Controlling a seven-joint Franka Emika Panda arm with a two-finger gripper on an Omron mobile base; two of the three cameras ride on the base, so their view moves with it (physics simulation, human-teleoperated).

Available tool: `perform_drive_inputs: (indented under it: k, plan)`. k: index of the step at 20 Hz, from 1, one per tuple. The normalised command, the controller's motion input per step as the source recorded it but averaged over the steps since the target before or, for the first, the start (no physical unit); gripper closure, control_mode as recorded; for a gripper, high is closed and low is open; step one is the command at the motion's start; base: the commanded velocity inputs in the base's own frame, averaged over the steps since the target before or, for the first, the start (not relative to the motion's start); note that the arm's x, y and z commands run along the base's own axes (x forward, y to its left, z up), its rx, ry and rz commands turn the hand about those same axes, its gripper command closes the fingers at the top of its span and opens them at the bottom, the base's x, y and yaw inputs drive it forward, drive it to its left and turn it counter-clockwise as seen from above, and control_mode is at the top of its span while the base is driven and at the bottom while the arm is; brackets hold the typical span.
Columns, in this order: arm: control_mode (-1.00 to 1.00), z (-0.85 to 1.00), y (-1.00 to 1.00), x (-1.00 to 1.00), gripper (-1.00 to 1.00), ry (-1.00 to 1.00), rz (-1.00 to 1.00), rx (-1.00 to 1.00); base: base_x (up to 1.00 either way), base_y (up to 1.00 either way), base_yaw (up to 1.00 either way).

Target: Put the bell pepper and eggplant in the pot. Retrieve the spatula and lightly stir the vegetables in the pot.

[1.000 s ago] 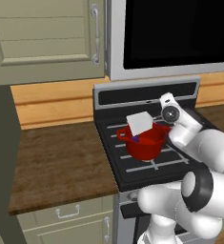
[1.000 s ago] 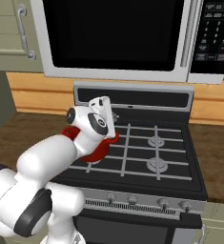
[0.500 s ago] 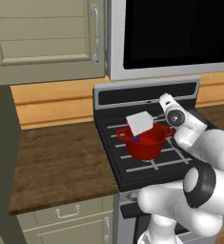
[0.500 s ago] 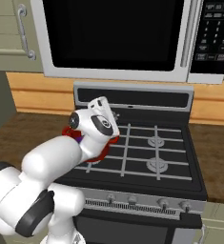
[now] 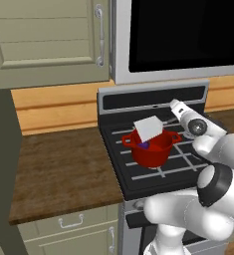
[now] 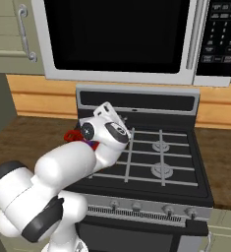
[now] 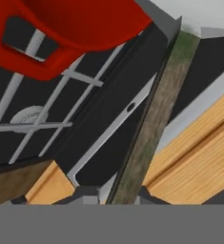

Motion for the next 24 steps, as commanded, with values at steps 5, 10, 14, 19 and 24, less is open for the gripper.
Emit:
perform_drive_inputs:
  k: [5, 10, 14, 19, 24]
  plan:
    - [-1.0, 0.18, -0.29, 0.0, 1.0, 0.0, 0.12, -0.03, 0.0, 0.0, 0.0]
    - [-1.0, 0.2, -0.02, 0.0, 1.0, -0.01, 0.13, -0.05, 0.0, 0.0, 0.0]
    - [-1.0, 0.28, -0.01, 0.0, 1.0, -0.06, 0.19, -0.09, 0.0, 0.0, 0.0]
    - [-1.0, 0.09, -0.01, 0.03, 1.0, -0.01, 0.11, -0.06, 0.0, 0.0, 0.0]
    - [-1.0, 0.17, 0.0, 0.0, 1.0, -0.02, 0.0, 0.0, 0.0, 0.0, 0.0]
